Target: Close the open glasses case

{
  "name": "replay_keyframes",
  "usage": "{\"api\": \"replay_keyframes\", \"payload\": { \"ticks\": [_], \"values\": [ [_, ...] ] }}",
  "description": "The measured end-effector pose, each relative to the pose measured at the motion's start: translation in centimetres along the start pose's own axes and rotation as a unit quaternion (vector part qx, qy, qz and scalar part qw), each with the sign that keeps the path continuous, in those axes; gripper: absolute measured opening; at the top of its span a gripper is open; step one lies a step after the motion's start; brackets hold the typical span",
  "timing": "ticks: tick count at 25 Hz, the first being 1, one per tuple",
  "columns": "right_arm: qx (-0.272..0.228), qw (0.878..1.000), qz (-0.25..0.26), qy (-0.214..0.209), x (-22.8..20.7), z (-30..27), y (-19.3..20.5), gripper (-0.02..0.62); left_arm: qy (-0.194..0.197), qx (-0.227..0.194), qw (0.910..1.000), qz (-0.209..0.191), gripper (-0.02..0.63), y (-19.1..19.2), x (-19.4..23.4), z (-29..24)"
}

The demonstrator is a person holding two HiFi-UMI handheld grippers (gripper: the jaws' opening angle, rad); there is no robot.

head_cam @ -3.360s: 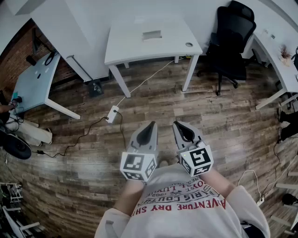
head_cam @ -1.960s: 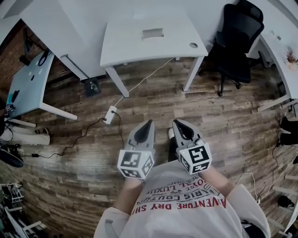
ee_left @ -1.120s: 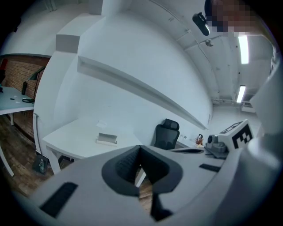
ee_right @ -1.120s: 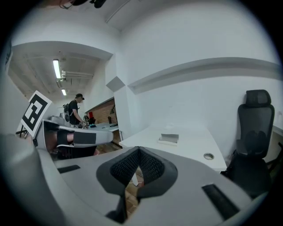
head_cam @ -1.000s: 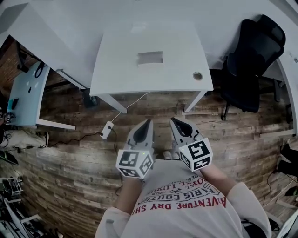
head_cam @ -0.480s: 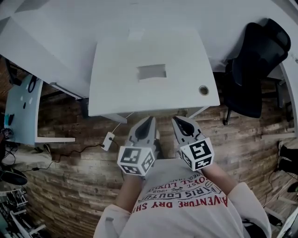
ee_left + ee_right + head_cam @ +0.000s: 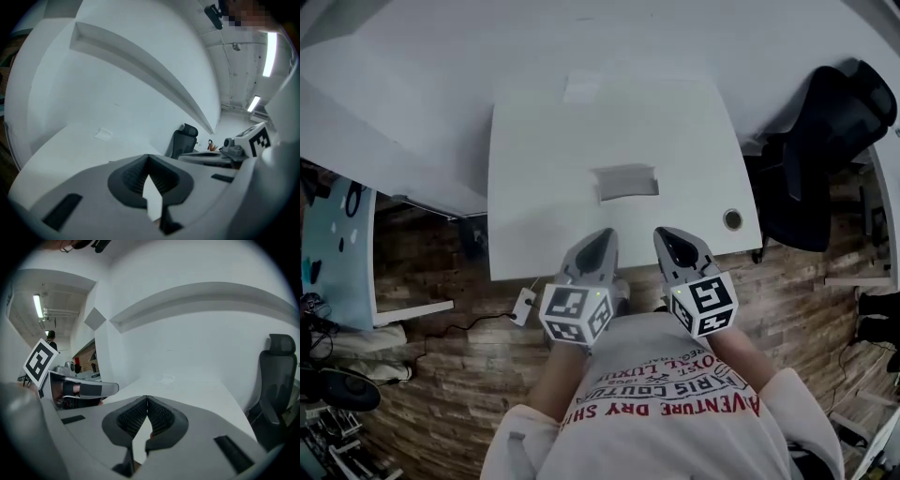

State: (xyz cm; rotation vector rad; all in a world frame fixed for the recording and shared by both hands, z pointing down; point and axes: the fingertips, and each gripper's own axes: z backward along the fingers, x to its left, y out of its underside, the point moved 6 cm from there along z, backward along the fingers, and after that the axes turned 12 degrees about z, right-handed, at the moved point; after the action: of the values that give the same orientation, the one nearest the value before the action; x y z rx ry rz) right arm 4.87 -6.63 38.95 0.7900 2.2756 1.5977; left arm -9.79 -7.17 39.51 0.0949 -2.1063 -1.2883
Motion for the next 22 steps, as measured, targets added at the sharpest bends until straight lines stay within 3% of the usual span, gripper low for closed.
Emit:
{"api": "replay_keyframes", "payload": {
  "ticks": [7,15,22],
  "values": [
    [0.018,1.0,-0.014,0.006,-2.4,-4.7,-0.8,0.012,-0.014,0.033,0.9993,0.008,-0.003,-0.5,3.4,-3.1],
    [0.057,0.997,-0.027,-0.034,-5.2,-9.1,0.8,0.012,-0.067,0.088,0.9932,0.037,-0.003,2.3,6.8,-7.5],
    [0.094,0.994,-0.004,-0.063,-7.8,-12.4,3.3,0.012,-0.102,0.121,0.9862,0.049,-0.003,5.2,9.0,-10.9]
  ]
}}
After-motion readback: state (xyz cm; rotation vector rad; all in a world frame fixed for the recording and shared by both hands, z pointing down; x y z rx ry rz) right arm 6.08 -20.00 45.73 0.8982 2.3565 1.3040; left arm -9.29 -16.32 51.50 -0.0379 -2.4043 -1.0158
